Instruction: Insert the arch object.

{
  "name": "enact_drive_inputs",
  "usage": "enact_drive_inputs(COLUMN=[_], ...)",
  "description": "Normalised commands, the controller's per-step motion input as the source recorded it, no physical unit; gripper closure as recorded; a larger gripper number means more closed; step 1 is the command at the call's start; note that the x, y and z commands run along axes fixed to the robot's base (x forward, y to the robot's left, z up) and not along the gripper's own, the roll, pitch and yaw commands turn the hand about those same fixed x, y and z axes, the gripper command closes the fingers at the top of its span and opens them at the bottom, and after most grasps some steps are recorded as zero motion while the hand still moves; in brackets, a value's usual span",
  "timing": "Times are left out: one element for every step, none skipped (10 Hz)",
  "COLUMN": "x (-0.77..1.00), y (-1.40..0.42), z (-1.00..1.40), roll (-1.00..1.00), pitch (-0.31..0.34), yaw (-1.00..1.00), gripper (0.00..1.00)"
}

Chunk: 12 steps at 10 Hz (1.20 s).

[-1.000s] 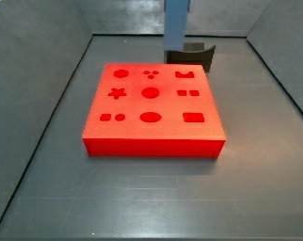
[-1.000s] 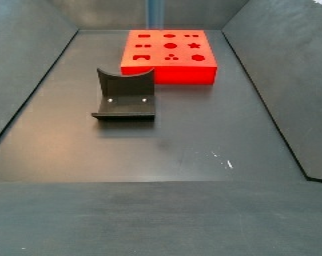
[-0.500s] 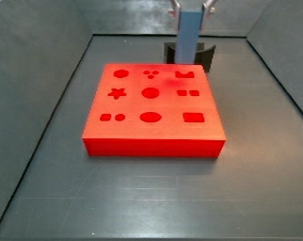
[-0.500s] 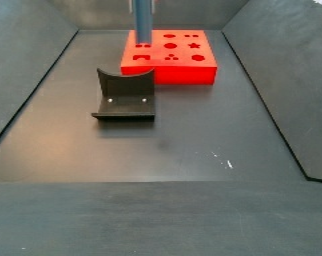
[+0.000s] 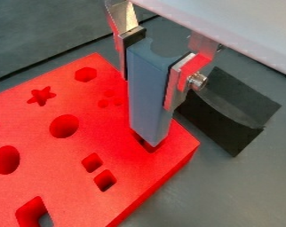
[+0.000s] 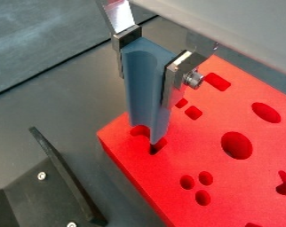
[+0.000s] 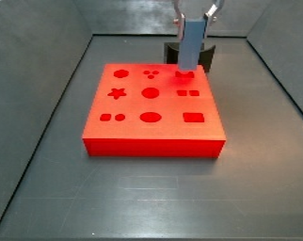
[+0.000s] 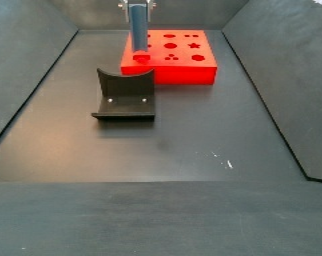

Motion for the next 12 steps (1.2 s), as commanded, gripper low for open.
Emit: enact_drive_inputs(x=[0.23, 0.31, 0.23, 0.11, -0.03, -0.29, -0.35, -0.3, -0.1, 0.08, 0.25, 0.19], y=[-0.01, 0.0, 0.0, 0.0, 0.0, 0.0, 0.0, 0.0, 0.0, 0.0, 0.0, 0.03], z=[-0.18, -0.18, -0.14, -0.09, -0.06, 0.0, 0.0, 0.0, 0.0, -0.09, -0.12, -0.14], roll=[0.06, 0.07, 0.08, 0.06, 0.07, 0.08, 0.05, 0.03, 0.0, 0.0, 0.01, 0.02], pitch=[-0.023, 0.0, 0.006, 0.033, 0.044, 0.039, 0.016, 0.0, 0.0, 0.0, 0.0, 0.0], yaw=[0.0, -0.29, -0.43, -0.43, -0.31, -0.23, -0.19, -0.13, -0.06, 0.0, 0.07, 0.09], gripper=[1.0, 1.0, 1.0, 1.0, 1.0, 1.0, 1.0, 1.0, 1.0, 1.0, 1.0, 1.0])
